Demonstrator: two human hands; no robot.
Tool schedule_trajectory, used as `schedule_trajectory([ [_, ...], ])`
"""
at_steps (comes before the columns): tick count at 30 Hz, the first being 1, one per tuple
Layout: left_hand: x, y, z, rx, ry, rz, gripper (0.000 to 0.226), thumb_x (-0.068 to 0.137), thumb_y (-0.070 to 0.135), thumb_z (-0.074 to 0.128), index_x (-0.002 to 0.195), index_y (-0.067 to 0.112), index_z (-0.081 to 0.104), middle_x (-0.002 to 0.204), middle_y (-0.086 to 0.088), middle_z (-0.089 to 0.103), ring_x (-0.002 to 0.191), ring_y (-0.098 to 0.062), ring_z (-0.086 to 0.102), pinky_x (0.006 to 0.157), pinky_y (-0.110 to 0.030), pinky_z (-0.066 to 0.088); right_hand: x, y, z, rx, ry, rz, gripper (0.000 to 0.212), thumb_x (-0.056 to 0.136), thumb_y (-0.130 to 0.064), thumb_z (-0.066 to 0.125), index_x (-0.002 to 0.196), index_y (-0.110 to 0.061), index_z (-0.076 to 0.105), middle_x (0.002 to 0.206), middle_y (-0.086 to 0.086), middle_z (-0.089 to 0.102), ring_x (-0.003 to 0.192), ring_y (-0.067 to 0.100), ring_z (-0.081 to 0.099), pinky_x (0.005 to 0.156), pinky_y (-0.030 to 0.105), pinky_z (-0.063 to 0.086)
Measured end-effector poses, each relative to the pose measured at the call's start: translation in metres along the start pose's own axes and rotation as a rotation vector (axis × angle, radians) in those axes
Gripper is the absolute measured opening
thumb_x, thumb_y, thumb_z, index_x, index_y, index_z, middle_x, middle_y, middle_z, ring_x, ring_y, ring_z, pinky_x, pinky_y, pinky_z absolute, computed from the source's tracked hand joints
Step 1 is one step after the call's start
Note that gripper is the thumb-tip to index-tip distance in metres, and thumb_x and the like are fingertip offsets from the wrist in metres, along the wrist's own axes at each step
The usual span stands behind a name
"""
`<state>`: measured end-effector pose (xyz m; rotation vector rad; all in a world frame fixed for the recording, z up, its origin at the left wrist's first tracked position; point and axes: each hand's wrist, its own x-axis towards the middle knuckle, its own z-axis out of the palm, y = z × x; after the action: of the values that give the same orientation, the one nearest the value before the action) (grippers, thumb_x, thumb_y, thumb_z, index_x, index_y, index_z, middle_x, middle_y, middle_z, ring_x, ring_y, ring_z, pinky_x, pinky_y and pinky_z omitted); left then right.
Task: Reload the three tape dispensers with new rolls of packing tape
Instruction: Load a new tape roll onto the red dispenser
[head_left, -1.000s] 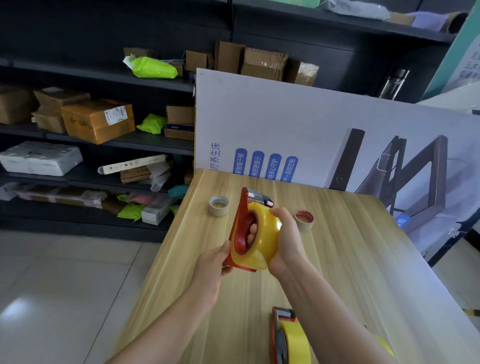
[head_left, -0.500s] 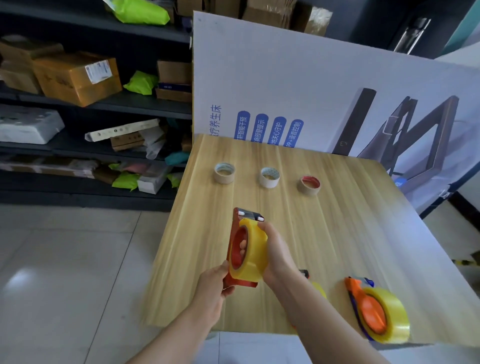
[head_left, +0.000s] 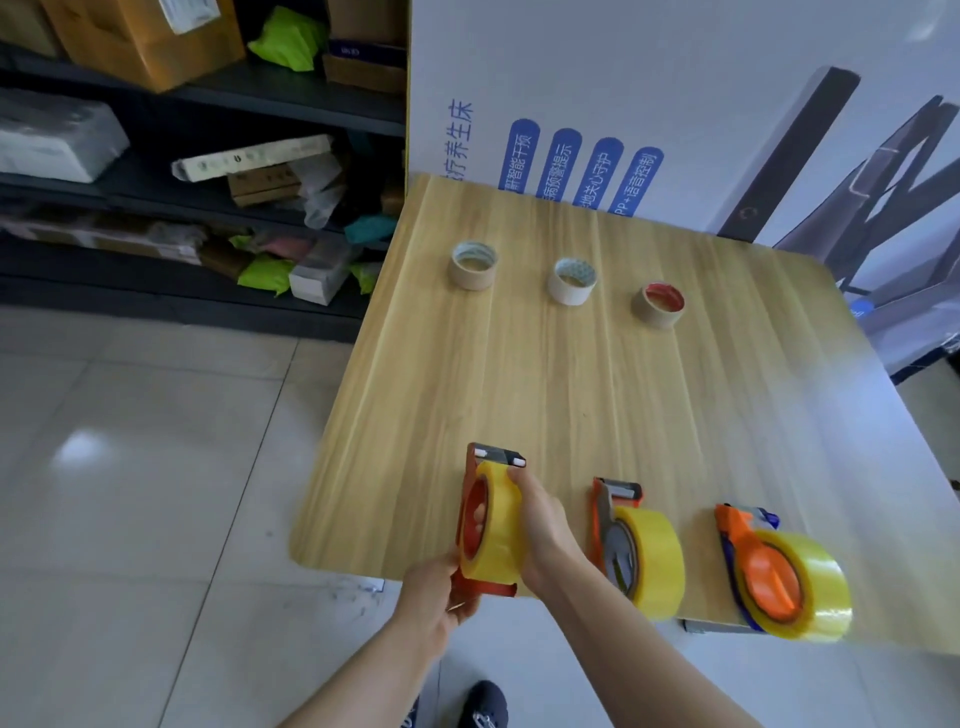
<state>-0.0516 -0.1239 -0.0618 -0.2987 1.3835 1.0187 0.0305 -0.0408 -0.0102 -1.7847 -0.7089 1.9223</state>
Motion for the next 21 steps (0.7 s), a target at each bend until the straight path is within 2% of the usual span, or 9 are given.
schedule_trajectory([
  [2,0.001,-0.003,-0.001,-0.008,0.003,-0.024,0.011,0.091,0.003,0.051,0.085,0.001,0.060,0.072,-0.015,0.059,0.063,-0.024,0.054,0.049,-0.028,0.048,0.004,0.006,-0.001,-0.017,0.001,0.014,0.036,0.087,-0.036,0.055,0.072,-0.009,0.072,0.060,0.009,0.070,0.046,0.022,0.065,0.049,0.028,0.054],
  [4,0.002,-0.004,-0.001,-0.021,0.011,-0.052,0.011,0.091,0.001,0.049,0.087,-0.001,0.059,0.076,-0.017,0.059,0.065,-0.025,0.054,0.047,-0.027,0.049,0.007,0.010,-0.001,-0.028,-0.008,0.029,0.036,0.086,-0.037,0.054,0.078,-0.006,0.072,0.063,0.010,0.071,0.049,0.023,0.065,0.055,0.032,0.055],
  [8,0.006,-0.005,-0.001,-0.019,0.029,-0.064,0.010,0.092,0.001,0.050,0.093,-0.003,0.059,0.084,-0.020,0.062,0.074,-0.030,0.057,0.060,-0.036,0.051,0.013,0.014,0.000,-0.049,-0.008,0.043,0.037,0.085,-0.037,0.054,0.081,-0.004,0.071,0.063,0.011,0.071,0.050,0.024,0.065,0.058,0.034,0.056],
  [12,0.009,-0.004,0.000,-0.028,0.020,-0.080,0.010,0.091,0.000,0.051,0.090,-0.003,0.061,0.083,-0.020,0.065,0.077,-0.032,0.061,0.063,-0.039,0.053,0.020,0.017,0.003,-0.112,-0.034,0.025,0.035,0.086,-0.036,0.052,0.079,-0.006,0.069,0.063,0.010,0.071,0.052,0.024,0.066,0.061,0.036,0.058],
  [14,0.009,-0.004,-0.001,0.011,0.018,-0.089,0.011,0.092,0.002,0.053,0.091,-0.002,0.063,0.083,-0.020,0.068,0.078,-0.031,0.063,0.062,-0.040,0.054,0.024,0.020,0.004,-0.143,-0.039,0.002,0.033,0.088,-0.035,0.049,0.078,-0.009,0.068,0.065,0.010,0.072,0.056,0.025,0.066,0.069,0.043,0.058],
  [16,0.006,-0.003,-0.004,0.134,-0.005,-0.115,0.016,0.093,0.012,0.055,0.093,-0.001,0.065,0.085,-0.020,0.069,0.074,-0.030,0.064,0.057,-0.038,0.055,0.027,0.022,0.005,-0.178,-0.036,-0.014,0.034,0.091,-0.036,0.047,0.076,-0.013,0.067,0.064,0.007,0.072,0.060,0.024,0.066,0.079,0.046,0.057],
  [17,0.004,-0.002,-0.007,0.226,-0.019,-0.138,0.022,0.093,0.020,0.056,0.092,0.000,0.065,0.082,-0.020,0.070,0.067,-0.029,0.064,0.054,-0.035,0.055,0.027,0.023,0.005,-0.188,-0.037,-0.017,0.035,0.092,-0.037,0.046,0.075,-0.014,0.067,0.061,0.005,0.071,0.059,0.023,0.066,0.079,0.046,0.057],
  [19,-0.001,0.003,-0.014,0.483,0.002,-0.137,0.033,0.089,0.034,0.057,0.088,0.001,0.064,0.072,-0.014,0.072,0.051,-0.024,0.057,0.048,-0.027,0.050,0.028,0.023,0.003,-0.192,-0.041,-0.007,0.036,0.094,-0.039,0.045,0.076,-0.016,0.065,0.055,0.001,0.069,0.053,0.019,0.066,0.070,0.040,0.057],
  [21,-0.004,0.011,-0.019,0.736,0.093,0.023,0.029,0.086,0.033,0.054,0.079,0.007,0.064,0.064,-0.007,0.067,0.049,-0.020,0.049,0.048,-0.024,0.041,0.027,0.021,0.003,-0.188,-0.052,0.009,0.035,0.096,-0.040,0.045,0.081,-0.015,0.064,0.054,0.000,0.069,0.048,0.016,0.066,0.061,0.032,0.056],
])
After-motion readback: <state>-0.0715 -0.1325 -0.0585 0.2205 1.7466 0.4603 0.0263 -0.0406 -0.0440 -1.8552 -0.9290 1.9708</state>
